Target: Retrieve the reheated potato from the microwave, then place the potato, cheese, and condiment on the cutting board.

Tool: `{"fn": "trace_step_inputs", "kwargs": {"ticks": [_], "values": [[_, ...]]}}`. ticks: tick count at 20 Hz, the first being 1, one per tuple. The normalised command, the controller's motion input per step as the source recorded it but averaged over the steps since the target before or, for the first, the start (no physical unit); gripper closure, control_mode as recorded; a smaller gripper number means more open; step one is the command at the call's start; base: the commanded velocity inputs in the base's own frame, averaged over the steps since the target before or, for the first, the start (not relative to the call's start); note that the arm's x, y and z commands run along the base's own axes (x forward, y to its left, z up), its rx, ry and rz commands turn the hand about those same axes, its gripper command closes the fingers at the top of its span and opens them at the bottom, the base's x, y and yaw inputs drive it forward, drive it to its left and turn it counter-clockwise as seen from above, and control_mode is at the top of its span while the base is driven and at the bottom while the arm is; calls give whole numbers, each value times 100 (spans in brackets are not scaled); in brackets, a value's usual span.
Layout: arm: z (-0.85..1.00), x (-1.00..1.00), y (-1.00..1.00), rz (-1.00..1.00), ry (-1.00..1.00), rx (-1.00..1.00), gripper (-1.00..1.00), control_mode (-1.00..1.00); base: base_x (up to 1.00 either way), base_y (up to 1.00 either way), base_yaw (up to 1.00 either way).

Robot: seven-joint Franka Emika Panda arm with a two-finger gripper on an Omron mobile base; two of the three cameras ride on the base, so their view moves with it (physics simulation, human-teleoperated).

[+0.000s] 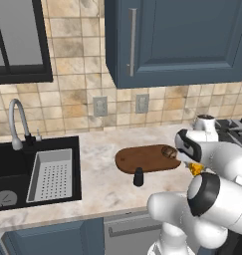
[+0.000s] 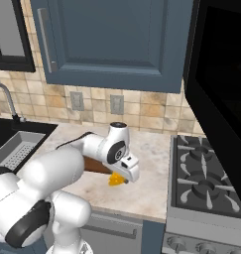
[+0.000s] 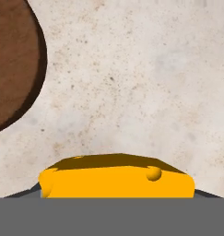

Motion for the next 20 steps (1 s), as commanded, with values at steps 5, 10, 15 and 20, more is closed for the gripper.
{"fn": "trace_step_inputs", "kwargs": {"ticks": [5,10,15,20], "values": [[39,1,46,23,0,-1,100,-100,0,0,0],[29,12,38,33,1,1,100,-100,0,0,0],[23,13,39,31,0,1,100,-100,0,0,0],[15,24,36,28,0,2,100,-100,0,0,0]]}}
